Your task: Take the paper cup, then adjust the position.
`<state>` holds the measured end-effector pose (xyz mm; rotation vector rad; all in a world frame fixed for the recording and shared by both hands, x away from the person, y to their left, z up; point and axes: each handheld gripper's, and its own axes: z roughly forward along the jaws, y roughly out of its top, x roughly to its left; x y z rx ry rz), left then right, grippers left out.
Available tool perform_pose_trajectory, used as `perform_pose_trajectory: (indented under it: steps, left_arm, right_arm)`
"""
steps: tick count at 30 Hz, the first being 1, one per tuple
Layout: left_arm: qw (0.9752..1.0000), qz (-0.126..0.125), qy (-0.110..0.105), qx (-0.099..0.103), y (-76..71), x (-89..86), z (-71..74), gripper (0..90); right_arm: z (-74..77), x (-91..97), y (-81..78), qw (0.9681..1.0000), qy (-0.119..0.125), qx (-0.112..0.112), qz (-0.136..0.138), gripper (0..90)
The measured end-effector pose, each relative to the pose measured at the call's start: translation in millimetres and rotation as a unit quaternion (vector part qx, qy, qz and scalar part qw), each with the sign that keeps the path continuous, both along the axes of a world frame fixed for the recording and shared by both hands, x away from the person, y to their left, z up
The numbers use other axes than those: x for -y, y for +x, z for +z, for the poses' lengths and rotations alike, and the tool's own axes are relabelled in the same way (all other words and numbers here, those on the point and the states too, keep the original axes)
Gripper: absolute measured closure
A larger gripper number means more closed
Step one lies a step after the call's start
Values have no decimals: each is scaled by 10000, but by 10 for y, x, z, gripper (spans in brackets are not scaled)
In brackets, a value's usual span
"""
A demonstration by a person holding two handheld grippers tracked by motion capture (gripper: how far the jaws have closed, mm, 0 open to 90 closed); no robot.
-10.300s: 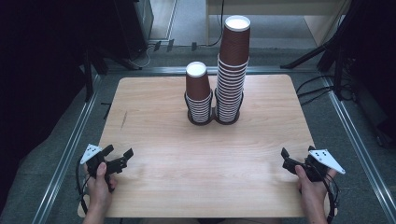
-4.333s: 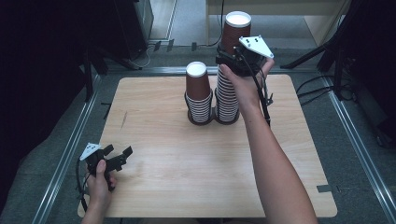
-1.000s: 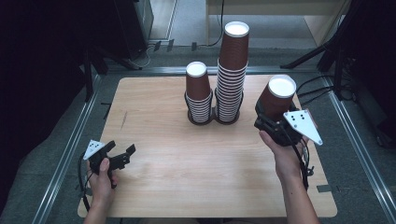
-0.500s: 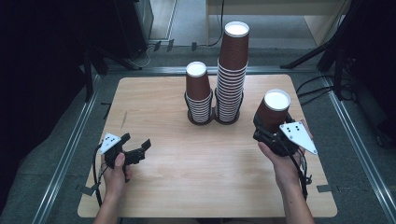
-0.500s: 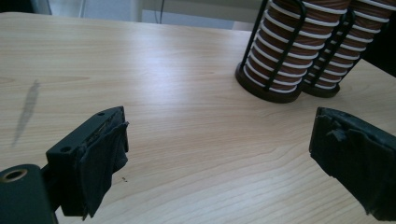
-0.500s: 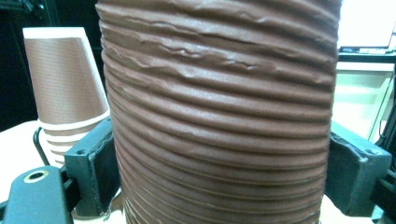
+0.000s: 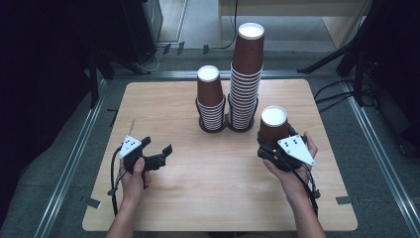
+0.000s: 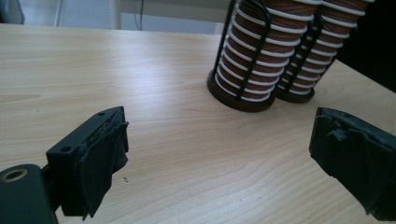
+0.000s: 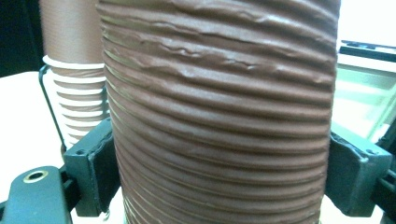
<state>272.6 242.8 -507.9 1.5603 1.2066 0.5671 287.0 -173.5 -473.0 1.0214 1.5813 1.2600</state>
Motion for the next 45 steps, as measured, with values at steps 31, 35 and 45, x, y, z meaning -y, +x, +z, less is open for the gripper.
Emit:
perform_pose_trajectory:
  steps: [31,35,45]
  left_arm:
    - [9954,-953,-98,15,-42,533,183,53]
    - [9944,-1051,-102,6,-56,601,198,53]
    - [9902,-1389,-159,28,-89,770,238,32]
  right_arm:
    - [-430,-422,14,9876,-1480,-15,516,125]
    - [-448,-467,2,9852,-1612,22,581,125]
    - [-474,-565,-36,9794,-1894,107,688,123]
